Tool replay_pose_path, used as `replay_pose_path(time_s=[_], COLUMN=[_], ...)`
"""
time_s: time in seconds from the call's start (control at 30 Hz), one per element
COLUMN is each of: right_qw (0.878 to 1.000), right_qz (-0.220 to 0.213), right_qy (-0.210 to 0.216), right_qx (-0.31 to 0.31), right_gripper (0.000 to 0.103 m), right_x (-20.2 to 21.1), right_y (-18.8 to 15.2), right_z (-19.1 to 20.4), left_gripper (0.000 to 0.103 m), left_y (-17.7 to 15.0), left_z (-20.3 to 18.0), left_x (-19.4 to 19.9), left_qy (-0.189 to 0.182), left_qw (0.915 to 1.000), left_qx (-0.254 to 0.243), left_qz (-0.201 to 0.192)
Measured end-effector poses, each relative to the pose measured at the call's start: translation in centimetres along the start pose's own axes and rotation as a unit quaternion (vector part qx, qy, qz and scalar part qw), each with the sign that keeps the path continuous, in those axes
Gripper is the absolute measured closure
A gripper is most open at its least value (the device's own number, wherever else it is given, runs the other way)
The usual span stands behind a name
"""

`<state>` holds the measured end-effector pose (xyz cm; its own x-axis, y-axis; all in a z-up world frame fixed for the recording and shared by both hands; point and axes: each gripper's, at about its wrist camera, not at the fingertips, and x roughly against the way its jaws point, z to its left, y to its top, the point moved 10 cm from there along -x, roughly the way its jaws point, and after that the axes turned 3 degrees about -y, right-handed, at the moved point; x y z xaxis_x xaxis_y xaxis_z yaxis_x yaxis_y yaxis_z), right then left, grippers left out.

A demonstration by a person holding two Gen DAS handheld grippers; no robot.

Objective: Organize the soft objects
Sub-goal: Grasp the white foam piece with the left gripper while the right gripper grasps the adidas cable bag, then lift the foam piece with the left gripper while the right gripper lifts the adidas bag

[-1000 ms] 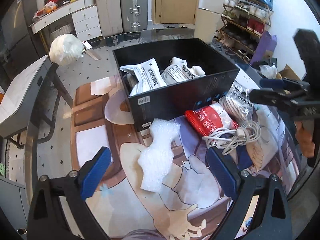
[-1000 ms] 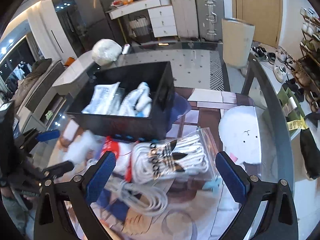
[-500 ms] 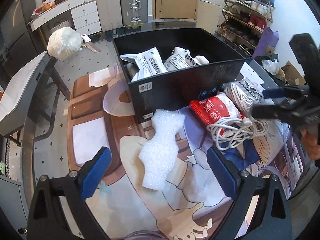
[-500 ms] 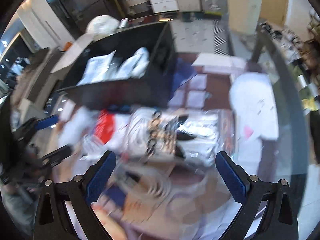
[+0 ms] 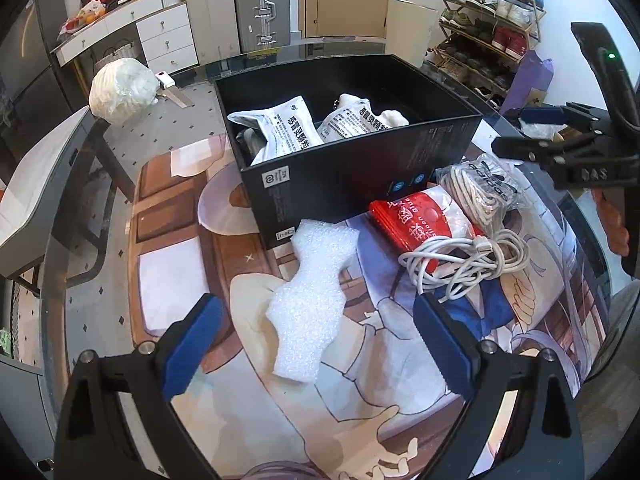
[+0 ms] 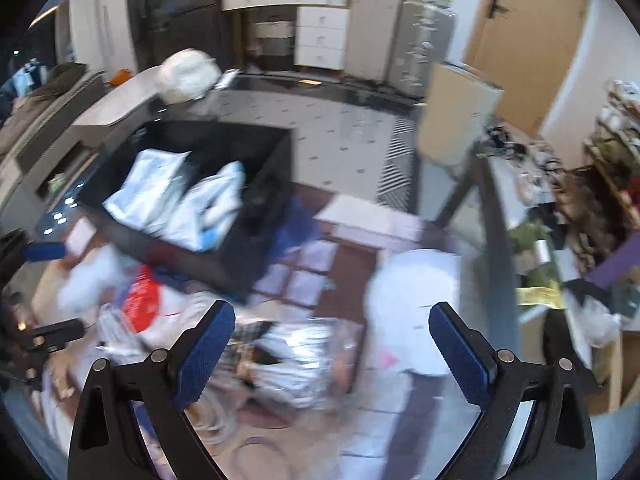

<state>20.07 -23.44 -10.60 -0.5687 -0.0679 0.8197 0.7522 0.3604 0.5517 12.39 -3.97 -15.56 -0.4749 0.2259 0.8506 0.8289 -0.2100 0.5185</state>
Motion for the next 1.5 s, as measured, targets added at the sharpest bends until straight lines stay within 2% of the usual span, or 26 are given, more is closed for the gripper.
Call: replay_pose_path(time_s=[0.07, 0.23, 0.3, 0.4, 0.5, 0.57, 0.6, 0.67, 0.73, 0.77, 0.8, 0.83, 0.9, 0.97, 1.1, 1.13, 1.17, 1.2, 1.23, 1.27, 1.3, 1.37, 1.4, 1.43, 1.47, 1.5], right_qw=[0.999, 0.996, 0.995, 0.991, 0.984, 0.977, 0.974, 0.969, 0.968, 0.969, 0.970, 0.971, 0.971, 0.971, 0.966, 0.964, 0.962, 0.962, 0.964, 0.967, 0.968, 0.970, 0.970, 0.969, 0.969, 0.968], right_qz=[0.002, 0.037, 0.060, 0.092, 0.073, 0.072, 0.074, 0.091, 0.105, 0.105, 0.103, 0.101, 0.098, 0.095, 0.104, 0.105, 0.104, 0.103, 0.100, 0.097, 0.095, 0.091, 0.090, 0.093, 0.093, 0.094], right_qy=[-0.044, -0.050, -0.034, 0.027, 0.107, 0.149, 0.157, 0.150, 0.139, 0.141, 0.141, 0.142, 0.155, 0.153, 0.191, 0.200, 0.212, 0.212, 0.204, 0.188, 0.178, 0.178, 0.185, 0.190, 0.194, 0.199], right_qx=[0.015, 0.067, 0.076, 0.094, 0.121, 0.136, 0.146, 0.173, 0.178, 0.172, 0.167, 0.161, 0.152, 0.155, 0.140, 0.139, 0.137, 0.137, 0.140, 0.144, 0.146, 0.139, 0.132, 0.125, 0.121, 0.120], right_gripper=[0.003, 0.006, 0.014, 0.022, 0.022, 0.022, 0.021, 0.022, 0.023, 0.028, 0.040, 0.045, 0.064, 0.068, 0.069, 0.069, 0.069, 0.068, 0.068, 0.065, 0.058, 0.052, 0.052, 0.052, 0.056, 0.066], right_x=[-0.8, -2.8, -2.3, -0.3, 2.1, 2.6, 2.6, 1.2, 0.2, -0.1, -0.2, -0.2, 0.2, 0.1, 0.8, 2.0, 2.4, 2.5, 2.4, 2.1, 1.7, 1.3, 1.2, 1.1, 1.1, 1.2], right_y=[-0.1, -1.7, -2.7, -4.9, -5.5, -5.9, -6.1, -6.9, -7.6, -7.5, -7.3, -7.2, -7.0, -6.9, -7.3, -7.7, -7.7, -7.7, -7.6, -7.5, -7.3, -7.0, -6.9, -6.9, -6.8, -6.7], right_z=[-1.1, -0.4, 0.0, 1.4, 3.7, 5.3, 6.0, 6.9, 7.2, 7.3, 7.2, 7.2, 7.6, 8.2, 10.4, 11.4, 12.0, 12.3, 12.4, 12.4, 12.3, 12.5, 12.5, 12.6, 12.6, 12.7], left_gripper=[0.006, 0.007, 0.007, 0.009, 0.020, 0.033, 0.037, 0.058, 0.066, 0.066, 0.067, 0.067, 0.067, 0.067, 0.065, 0.060, 0.046, 0.040, 0.040, 0.040, 0.040, 0.040, 0.042, 0.054, 0.059, 0.061], left_y=[0.0, -0.1, -0.1, -0.3, -0.7, -0.9, -0.9, -1.0, -1.1, -1.2, -1.3, -1.4, -1.5, -1.5, -1.6, -1.6, -1.9, -2.1, -2.1, -2.0, -1.7, -1.1, -0.9, -0.8, -0.7, -0.7], left_z=[0.1, -0.1, -0.2, -0.2, 0.0, -0.3, -0.6, -1.1, -1.3, -1.4, -1.5, -1.5, -1.6, -1.9, -1.9, -1.7, -1.5, -1.2, -1.0, -0.9, -0.8, -0.5, -0.5, -0.4, -0.3, -0.3], left_x=[0.2, 0.1, 0.2, 0.5, 0.5, 0.2, 0.1, -0.1, -0.6, -0.7, -0.9, -1.0, -0.9, -0.6, -0.2, -0.1, -0.1, -0.1, 0.0, 0.1, 0.1, 0.1, -0.1, -0.3, -0.6, -0.8], left_qy=[-0.004, -0.002, -0.002, 0.000, -0.003, -0.011, -0.014, -0.017, -0.017, -0.019, -0.025, -0.028, -0.031, -0.033, -0.027, -0.024, -0.020, -0.017, -0.016, -0.016, -0.014, 0.000, 0.002, 0.006, 0.008, 0.005], left_qw=[1.0000, 1.0000, 1.0000, 1.0000, 1.0000, 0.9998, 0.9997, 0.9995, 0.9992, 0.9990, 0.9987, 0.9986, 0.9984, 0.9983, 0.9984, 0.9984, 0.9983, 0.9983, 0.9985, 0.9987, 0.9990, 0.9993, 0.9992, 0.9992, 0.9991, 0.9992], left_qx=[0.000, -0.006, -0.008, -0.007, -0.004, -0.009, -0.012, -0.019, -0.024, -0.025, -0.025, -0.024, -0.027, -0.029, -0.033, -0.031, -0.030, -0.028, -0.026, -0.025, -0.024, -0.030, -0.032, -0.031, -0.030, -0.028], left_qz=[-0.001, 0.001, -0.001, -0.001, 0.002, 0.011, 0.013, 0.018, 0.027, 0.031, 0.037, 0.038, 0.038, 0.037, 0.038, 0.040, 0.047, 0.048, 0.045, 0.041, 0.034, 0.024, 0.024, 0.025, 0.027, 0.029])
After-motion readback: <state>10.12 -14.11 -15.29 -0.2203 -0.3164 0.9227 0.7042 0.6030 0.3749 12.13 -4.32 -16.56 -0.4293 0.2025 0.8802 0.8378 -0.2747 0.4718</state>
